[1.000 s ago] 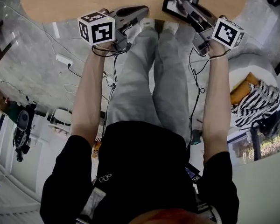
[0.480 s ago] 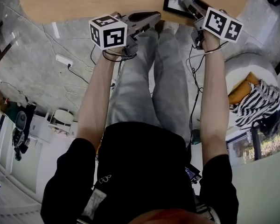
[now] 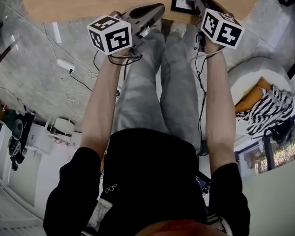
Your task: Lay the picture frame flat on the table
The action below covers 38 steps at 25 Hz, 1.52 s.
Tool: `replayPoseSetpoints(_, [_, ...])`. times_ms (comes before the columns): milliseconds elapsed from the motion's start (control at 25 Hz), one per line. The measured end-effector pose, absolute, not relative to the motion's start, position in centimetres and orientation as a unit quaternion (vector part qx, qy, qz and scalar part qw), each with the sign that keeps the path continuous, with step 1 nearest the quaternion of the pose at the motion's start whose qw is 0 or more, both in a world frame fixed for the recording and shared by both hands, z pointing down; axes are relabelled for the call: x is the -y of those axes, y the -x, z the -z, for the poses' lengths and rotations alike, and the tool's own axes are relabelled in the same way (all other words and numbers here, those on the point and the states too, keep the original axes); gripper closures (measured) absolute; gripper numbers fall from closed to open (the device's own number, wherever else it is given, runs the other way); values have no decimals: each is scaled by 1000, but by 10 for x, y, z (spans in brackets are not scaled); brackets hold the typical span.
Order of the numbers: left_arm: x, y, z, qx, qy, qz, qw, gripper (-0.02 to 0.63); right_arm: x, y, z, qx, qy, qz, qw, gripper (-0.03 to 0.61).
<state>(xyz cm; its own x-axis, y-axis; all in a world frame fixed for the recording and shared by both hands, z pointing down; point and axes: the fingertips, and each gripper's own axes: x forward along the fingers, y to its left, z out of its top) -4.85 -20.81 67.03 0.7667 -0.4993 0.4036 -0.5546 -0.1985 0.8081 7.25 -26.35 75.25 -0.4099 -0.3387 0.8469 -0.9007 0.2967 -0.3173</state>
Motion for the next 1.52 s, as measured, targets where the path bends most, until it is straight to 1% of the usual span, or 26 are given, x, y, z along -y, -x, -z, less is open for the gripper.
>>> replayPoseSetpoints(80, [225, 53, -652, 380, -777, -25, 501, 603, 269, -70, -727, 751, -426, -399, 309, 511])
replayPoseSetpoints(120, [232, 54, -641, 399, -777, -25, 486, 604, 269, -68, -712, 760, -424, -396, 292, 536])
replayPoseSetpoints(160, [237, 54, -629, 416, -777, -27, 472, 604, 268, -66, -696, 769, -419, -397, 274, 547])
replayPoseSetpoints(320, [254, 49, -575, 475, -778, -31, 411, 604, 263, -54, -629, 806, -392, -388, 215, 561])
replayPoseSetpoints(400, [262, 49, -546, 502, -777, -41, 377, 604, 269, -51, -591, 822, -395, -366, 183, 563])
replayPoseSetpoints(520, [256, 51, -493, 534, -771, -42, 345, 604, 269, -57, -530, 830, -412, -353, 133, 566])
replayPoseSetpoints(680, [266, 47, -397, 559, -778, -37, 286, 604, 285, -79, -428, 833, -442, -326, 66, 566])
replayPoseSetpoints(880, [283, 36, -264, 589, -787, 1, 181, 604, 307, -110, -290, 840, -482, -249, -17, 566])
replayPoseSetpoints(960, [280, 33, -230, 591, -792, 3, 153, 604, 302, -112, -252, 844, -489, -219, -30, 566])
replayPoseSetpoints(1120, [276, 39, -181, 594, -795, 20, 121, 604, 296, -109, -200, 856, -490, -160, -27, 566])
replayPoseSetpoints(1360, [283, 39, -130, 604, -793, 41, 77, 604, 298, -106, -151, 872, -480, -92, -19, 566])
replayPoseSetpoints(1520, [288, 36, -115, 603, -794, 52, 59, 604, 301, -103, -135, 875, -481, -56, -13, 566])
